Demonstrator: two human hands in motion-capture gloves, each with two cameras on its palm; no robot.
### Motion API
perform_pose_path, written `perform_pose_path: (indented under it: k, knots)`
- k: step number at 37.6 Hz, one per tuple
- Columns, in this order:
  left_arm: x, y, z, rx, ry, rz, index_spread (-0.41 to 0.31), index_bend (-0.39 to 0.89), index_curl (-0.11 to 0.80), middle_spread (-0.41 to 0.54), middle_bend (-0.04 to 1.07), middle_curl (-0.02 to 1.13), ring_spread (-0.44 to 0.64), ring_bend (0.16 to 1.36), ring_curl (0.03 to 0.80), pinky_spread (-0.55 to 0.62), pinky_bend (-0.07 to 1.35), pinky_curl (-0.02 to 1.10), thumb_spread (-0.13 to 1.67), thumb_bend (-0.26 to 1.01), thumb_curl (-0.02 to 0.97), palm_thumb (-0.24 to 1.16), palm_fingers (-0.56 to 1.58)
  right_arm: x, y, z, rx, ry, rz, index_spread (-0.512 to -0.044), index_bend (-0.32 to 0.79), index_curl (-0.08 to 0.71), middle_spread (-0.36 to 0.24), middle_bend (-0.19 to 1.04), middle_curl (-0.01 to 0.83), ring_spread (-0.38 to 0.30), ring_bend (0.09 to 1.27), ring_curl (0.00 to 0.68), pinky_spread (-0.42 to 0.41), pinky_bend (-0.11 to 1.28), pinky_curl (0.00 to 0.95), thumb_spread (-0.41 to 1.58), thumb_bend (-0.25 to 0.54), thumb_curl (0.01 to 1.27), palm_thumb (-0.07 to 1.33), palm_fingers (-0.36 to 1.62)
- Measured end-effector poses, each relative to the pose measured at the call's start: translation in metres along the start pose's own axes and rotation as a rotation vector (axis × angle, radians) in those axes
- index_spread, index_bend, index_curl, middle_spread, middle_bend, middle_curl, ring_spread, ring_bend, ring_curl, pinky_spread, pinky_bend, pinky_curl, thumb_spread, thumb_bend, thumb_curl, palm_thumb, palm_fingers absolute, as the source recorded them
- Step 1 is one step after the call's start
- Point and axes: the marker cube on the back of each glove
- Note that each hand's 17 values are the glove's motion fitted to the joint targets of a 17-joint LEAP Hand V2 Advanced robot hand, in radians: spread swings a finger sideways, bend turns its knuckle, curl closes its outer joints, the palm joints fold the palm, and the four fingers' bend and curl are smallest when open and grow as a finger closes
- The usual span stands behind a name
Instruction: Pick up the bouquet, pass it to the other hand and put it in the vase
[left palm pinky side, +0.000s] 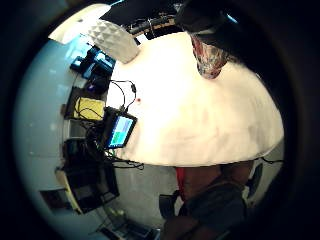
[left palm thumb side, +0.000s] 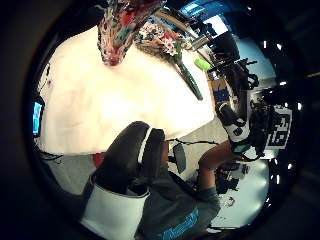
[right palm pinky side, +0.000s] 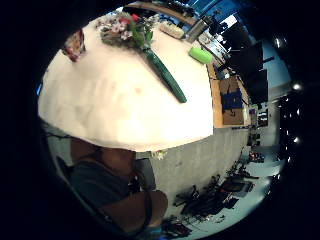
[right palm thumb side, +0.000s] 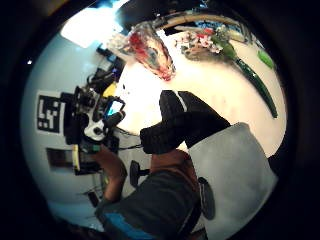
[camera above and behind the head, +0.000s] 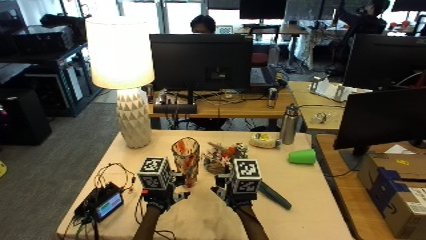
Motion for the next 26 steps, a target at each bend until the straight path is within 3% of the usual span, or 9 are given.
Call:
perform_pose_path:
  k: [4,9,16,26]
  knots:
    - [0.0004,-0.001,0.0003,-0.008,0.003,0.0,-0.087,0.21,0.116,0.019,0.19,0.11,0.13,0.45,0.139,0.28,0.27,0.1,0.57,0.07,0.075,0.17,0.49,0.0004,0.0019,-0.0017,-0.004,0.008,0.006,-0.24,0.19,0.105,0.033,0.24,0.094,0.104,0.23,0.067,0.202,0.33,0.116,0.63,0.228,0.1,0.39,0.29]
    - [0.0013,-0.0001,-0.0009,-0.017,0.008,0.007,-0.108,0.19,0.172,0.028,0.18,0.16,0.17,0.47,0.183,0.36,0.27,0.15,0.75,0.04,0.114,0.18,0.47,0.0002,0.0029,-0.0024,-0.008,0.017,0.007,-0.3,0.18,0.157,0.045,0.23,0.139,0.136,0.24,0.099,0.257,0.34,0.162,0.85,0.216,0.13,0.42,0.27]
    - [0.0021,0.0006,-0.0027,-0.018,0.009,0.007,-0.118,0.18,0.226,0.033,0.17,0.19,0.19,0.48,0.209,0.42,0.26,0.19,0.88,0.0,0.159,0.19,0.45,-0.0017,-0.0033,0.0024,0.007,0.012,-0.009,-0.338,0.17,0.202,0.053,0.22,0.183,0.161,0.24,0.128,0.294,0.33,0.202,1.02,0.18,0.17,0.44,0.25]
    - [0.0029,0.0025,-0.0026,-0.026,0.013,-0.004,-0.122,0.17,0.274,0.036,0.17,0.23,0.21,0.49,0.232,0.45,0.26,0.23,0.95,-0.02,0.206,0.19,0.43,-0.0036,0.0012,0.002,-0.006,0.017,-0.016,-0.358,0.16,0.238,0.057,0.21,0.232,0.175,0.24,0.16,0.316,0.33,0.244,1.11,0.121,0.22,0.46,0.23]
